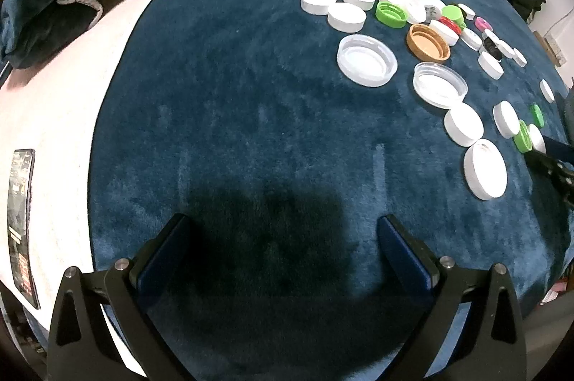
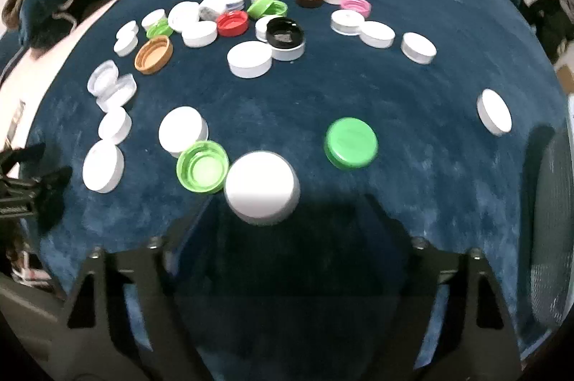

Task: Organize objects
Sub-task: 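Move both grippers toward the white bottle caps on the bedspread, then grasp a white cap with the left gripper while the right gripper grasps another white cap, then carry both white caps over the blue basket and open both grippers to drop them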

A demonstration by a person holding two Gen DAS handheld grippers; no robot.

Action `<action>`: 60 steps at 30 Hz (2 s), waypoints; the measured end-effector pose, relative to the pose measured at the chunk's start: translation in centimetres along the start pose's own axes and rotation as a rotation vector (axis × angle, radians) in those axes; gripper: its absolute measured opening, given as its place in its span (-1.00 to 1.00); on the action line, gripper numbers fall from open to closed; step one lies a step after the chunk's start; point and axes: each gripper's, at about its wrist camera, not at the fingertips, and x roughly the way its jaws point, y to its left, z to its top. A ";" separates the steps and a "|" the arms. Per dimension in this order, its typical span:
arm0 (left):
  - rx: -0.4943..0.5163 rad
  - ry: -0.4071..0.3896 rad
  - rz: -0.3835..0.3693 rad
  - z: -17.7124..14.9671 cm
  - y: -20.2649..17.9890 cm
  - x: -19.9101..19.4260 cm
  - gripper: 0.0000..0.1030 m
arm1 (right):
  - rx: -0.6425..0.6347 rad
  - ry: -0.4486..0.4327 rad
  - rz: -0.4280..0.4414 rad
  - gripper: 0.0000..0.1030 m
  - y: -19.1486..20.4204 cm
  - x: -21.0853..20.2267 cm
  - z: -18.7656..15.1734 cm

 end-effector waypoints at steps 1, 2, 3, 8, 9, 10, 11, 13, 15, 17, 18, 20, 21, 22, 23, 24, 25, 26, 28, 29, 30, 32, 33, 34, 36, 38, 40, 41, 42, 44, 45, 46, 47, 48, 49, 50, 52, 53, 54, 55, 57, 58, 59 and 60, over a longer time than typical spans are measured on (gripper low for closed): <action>0.004 -0.009 -0.006 0.1 0.1 -0.2 0.96 | -0.003 -0.009 0.007 0.06 0.2 -0.4 -0.4; 0.011 -0.027 -0.021 0.2 0.2 -0.7 0.94 | 0.000 -0.019 0.016 -0.20 0.0 -0.8 -0.5; 0.024 -0.058 -0.056 0.4 0.1 -1.3 0.89 | 0.007 -0.024 0.025 -0.20 -0.3 -0.9 -0.6; 0.188 -0.144 -0.189 1.0 -4.0 -4.6 0.89 | 0.080 -0.036 0.064 -0.19 -1.6 -1.5 -1.4; 0.216 -0.135 -0.215 1.3 -5.5 -4.5 0.89 | 0.099 -0.034 0.070 -0.19 -2.0 -1.6 -1.7; 0.240 -0.128 -0.231 1.6 -6.7 -4.5 0.89 | 0.112 -0.032 0.076 -0.19 -2.3 -1.6 -2.0; 0.254 -0.125 -0.237 1.4 -7.9 -4.2 0.89 | 0.128 -0.031 0.082 -0.19 -2.6 -1.6 -2.3; 0.292 -0.123 -0.261 1.4 -8.8 -3.8 0.89 | 0.136 -0.031 0.087 -0.19 -2.7 -1.7 -2.5; 0.327 -0.119 -0.275 1.6 -9.7 -4.2 0.89 | 0.128 -0.032 0.086 -0.18 -2.5 -1.8 -2.6; 0.350 -0.101 -0.260 1.8 -11.1 -4.0 0.88 | 0.121 -0.033 0.087 -0.18 -2.3 -1.8 -2.5; 0.359 -0.089 -0.249 2.0 -11.5 -3.8 0.83 | 0.123 -0.033 0.090 -0.18 -2.4 -1.8 -2.6; 0.363 -0.074 -0.241 1.9 -13.2 -3.3 0.67 | 0.130 -0.037 0.098 -0.18 -2.7 -1.9 -2.8; 0.357 -0.062 -0.243 1.8 -13.1 -3.1 0.41 | 0.128 -0.038 0.099 -0.18 -2.7 -2.0 -2.9; 0.348 -0.046 -0.250 1.8 -13.0 -2.8 -0.22 | 0.124 -0.040 0.099 -0.18 -2.7 -2.0 -2.9; 0.337 -0.027 -0.258 1.9 -13.0 -2.5 -0.19 | 0.118 -0.041 0.100 -0.18 -2.8 -2.1 -3.0; 0.322 -0.023 -0.267 2.0 -12.7 -2.6 -0.20 | 0.116 -0.042 0.102 -0.18 -2.8 -2.1 -3.0; 0.313 -0.030 -0.274 2.0 -12.5 -2.6 -0.20 | 0.115 -0.043 0.103 -0.18 -2.9 -2.1 -3.1; 0.309 -0.038 -0.278 2.0 -12.4 -2.9 -0.20 | 0.116 -0.045 0.104 -0.18 -3.0 -2.2 -3.1; 0.307 -0.051 -0.274 1.9 -12.1 -3.4 -0.20 | 0.124 -0.054 0.110 -0.18 -3.4 -2.5 -3.3; 0.307 -0.057 -0.267 1.8 -12.0 -3.8 -0.20 | 0.133 -0.059 0.116 -0.18 -3.6 -2.6 -3.4; 0.305 -0.061 -0.261 1.8 -12.0 -4.0 -0.20 | 0.138 -0.063 0.120 -0.18 -3.7 -2.8 -3.4; 0.302 -0.067 -0.246 2.0 -11.8 -4.7 -0.20 | 0.145 -0.074 0.129 -0.18 -3.9 -3.1 -3.4; 0.303 -0.071 -0.242 2.1 -11.8 -5.0 -0.20 | 0.147 -0.085 0.134 -0.18 -4.0 -3.4 -3.4; 0.305 -0.079 -0.237 2.5 -11.9 -5.5 -0.20 | 0.149 -0.095 0.137 -0.18 -4.0 -3.6 -3.3; 0.316 -0.099 -0.229 3.1 -12.5 -6.5 -0.20 | 0.154 -0.118 0.143 -0.19 -4.2 -4.4 -3.1; 0.353 -0.136 -0.223 4.4 -13.8 -8.1 -0.20 | 0.163 -0.142 0.147 -0.19 -4.5 -5.2 -2.9; 0.394 -0.169 -0.223 5.6 -15.2 -9.6 -0.20 | 0.184 -0.176 0.151 -0.19 -5.2 -6.5 -2.7; 0.417 -0.187 -0.226 6.3 -16.2 -10.3 -0.20 | 0.184 -0.187 0.156 -0.19 -5.5 -7.0 -2.6; 0.449 -0.207 -0.231 7.0 -17.4 -11.2 -0.20 | 0.198 -0.208 0.153 -0.19 -6.0 -7.7 -2.5; 0.507 -0.239 -0.245 8.2 -19.9 -12.7 -0.20 | 0.230 -0.249 0.151 -0.19 -7.3 -9.3 -2.4; 0.539 -0.253 -0.255 8.8 -21.4 -13.4 -0.20 | 0.244 -0.263 0.149 -0.19 -7.8 -9.9 -2.4; 0.565 -0.265 -0.265 9.3 -22.7 -13.9 -0.20 | 0.261 -0.279 0.144 -0.18 -8.5 -10.6 -2.4; 0.586 -0.274 -0.276 9.8 -24.0 -14.4 -0.20 | 0.282 -0.300 0.135 -0.18 -9.3 -11.5 -2.5; 0.606 -0.282 -0.291 10.2 -25.6 -14.9 -0.20 | 0.297 -0.313 0.127 -0.18 -10.0 -12.1 -2.7; 0.618 -0.289 -0.309 10.5 -27.0 -15.3 -0.20 | 0.315 -0.327 0.117 -0.18 -10.8 -12.8 -2.9; 0.626 -0.294 -0.331 10.8 -28.6 -15.7 -0.20 | 0.337 -0.343 0.102 -0.18 -11.9 -13.6 -3.3; 0.641 -0.294 -0.382 10.9 -31.6 -16.3 -0.20 | 0.372 -0.363 0.080 -0.18 -13.5 -14.7 -4.0; 0.652 -0.288 -0.405 10.9 -33.2 -16.4 -0.20 | 0.402 -0.374 0.063 -0.18 -14.5 -15.4 -4.7; 0.670 -0.279 -0.430 10.7 -35.5 -16.5 -0.20 | 0.424 -0.381 0.051 -0.18 -15.5 -15.9 -5.2; 0.685 -0.274 -0.440 10.6 -37.0 -16.5 -0.20 | 0.457 -0.388 0.035 -0.18 -16.7 -16.5 -5.9; 0.711 -0.266 -0.460 10.2 -39.9 -16.5 -0.20 | 0.513 -0.399 0.011 -0.18 -18.6 -17.2 -7.2; 0.723 -0.256 -0.470 9.9 -41.5 -16.5 -0.20 | 0.543 -0.404 -0.003 -0.18 -19.6 -17.6 -7.9; 0.723 -0.248 -0.475 9.8 -42.5 -16.3 -0.20 | 0.563 -0.408 -0.011 -0.18 -20.3 -17.8 -8.1; 0.719 -0.234 -0.483 9.8 -43.7 -16.1 -0.20 | 0.594 -0.413 -0.025 -0.18 -21.4 -18.2 -8.7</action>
